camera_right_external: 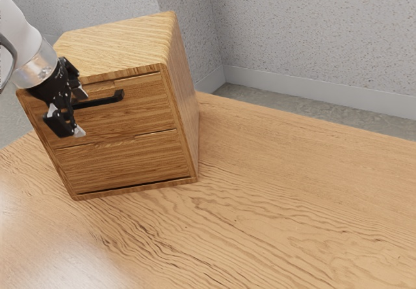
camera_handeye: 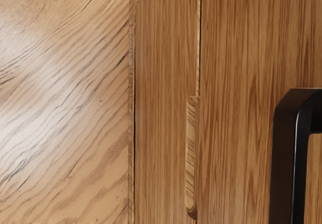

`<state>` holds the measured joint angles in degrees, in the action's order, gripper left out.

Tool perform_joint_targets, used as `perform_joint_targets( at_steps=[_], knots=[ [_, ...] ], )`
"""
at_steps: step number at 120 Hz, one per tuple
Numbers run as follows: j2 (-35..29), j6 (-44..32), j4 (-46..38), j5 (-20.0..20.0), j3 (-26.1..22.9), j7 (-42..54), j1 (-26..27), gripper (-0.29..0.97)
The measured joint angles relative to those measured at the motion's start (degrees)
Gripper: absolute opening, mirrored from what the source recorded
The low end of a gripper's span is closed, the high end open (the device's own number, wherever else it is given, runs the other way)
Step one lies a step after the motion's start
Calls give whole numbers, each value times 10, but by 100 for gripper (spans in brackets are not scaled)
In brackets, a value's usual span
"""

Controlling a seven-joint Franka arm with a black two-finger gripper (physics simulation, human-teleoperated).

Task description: Pull the drawer handle with one arm to open the drawer

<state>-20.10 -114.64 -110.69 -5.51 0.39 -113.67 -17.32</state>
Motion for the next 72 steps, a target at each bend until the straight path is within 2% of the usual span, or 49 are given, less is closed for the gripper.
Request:
perform_joint_targets(
  at_steps=[72],
  knots=[
    [23, -5, 18, -16, 17, -43, -1, 68]
  ],
)
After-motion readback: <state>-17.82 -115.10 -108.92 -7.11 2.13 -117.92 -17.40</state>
